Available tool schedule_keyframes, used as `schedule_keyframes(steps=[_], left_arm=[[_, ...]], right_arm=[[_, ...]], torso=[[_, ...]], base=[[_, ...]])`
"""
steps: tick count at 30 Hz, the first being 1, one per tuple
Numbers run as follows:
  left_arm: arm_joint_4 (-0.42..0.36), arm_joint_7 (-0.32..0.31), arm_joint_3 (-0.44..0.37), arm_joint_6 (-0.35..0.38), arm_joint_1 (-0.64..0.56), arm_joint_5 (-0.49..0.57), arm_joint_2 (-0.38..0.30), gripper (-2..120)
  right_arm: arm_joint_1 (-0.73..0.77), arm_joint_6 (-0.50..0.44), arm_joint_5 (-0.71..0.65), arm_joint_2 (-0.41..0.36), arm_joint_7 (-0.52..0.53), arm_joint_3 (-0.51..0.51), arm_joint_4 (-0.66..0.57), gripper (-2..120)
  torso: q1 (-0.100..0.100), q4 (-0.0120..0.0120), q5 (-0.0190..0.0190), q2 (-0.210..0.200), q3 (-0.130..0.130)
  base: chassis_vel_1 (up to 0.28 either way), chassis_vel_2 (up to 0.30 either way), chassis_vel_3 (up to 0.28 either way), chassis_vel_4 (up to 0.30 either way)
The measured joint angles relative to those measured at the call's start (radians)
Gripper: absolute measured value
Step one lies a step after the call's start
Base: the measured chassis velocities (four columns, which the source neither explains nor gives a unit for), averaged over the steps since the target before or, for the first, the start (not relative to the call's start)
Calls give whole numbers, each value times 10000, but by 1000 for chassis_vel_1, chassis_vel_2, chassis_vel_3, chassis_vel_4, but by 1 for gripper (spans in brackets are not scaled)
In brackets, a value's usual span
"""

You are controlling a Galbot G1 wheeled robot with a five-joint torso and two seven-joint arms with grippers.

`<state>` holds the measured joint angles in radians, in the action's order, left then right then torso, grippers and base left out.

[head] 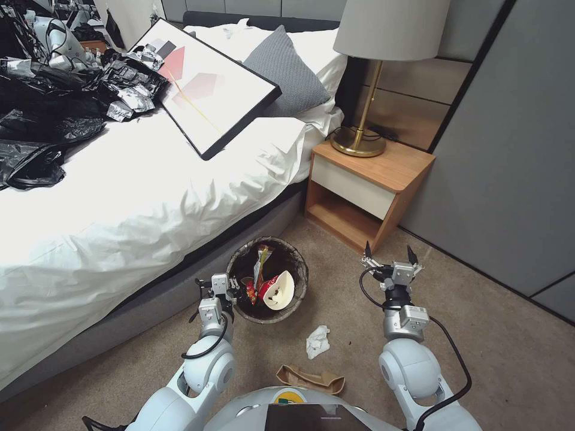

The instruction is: Pick up the trash bin, then pick up the garbage from the floor and place it into the trash bin.

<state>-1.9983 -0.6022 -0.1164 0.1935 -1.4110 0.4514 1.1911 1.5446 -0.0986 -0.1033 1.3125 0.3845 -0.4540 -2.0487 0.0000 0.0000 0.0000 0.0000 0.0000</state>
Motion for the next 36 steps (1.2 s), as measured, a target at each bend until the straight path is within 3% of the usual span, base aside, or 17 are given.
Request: schedule_keyframes(steps=[36], left_arm=[[-25, -36, -90, -6, 22, 33, -8, 2]], right_arm=[[-112, -219, 123, 52, 1, 5, 116, 100]], torso=[[0, 0, 0, 0, 0]], base=[[8, -7, -3, 8]])
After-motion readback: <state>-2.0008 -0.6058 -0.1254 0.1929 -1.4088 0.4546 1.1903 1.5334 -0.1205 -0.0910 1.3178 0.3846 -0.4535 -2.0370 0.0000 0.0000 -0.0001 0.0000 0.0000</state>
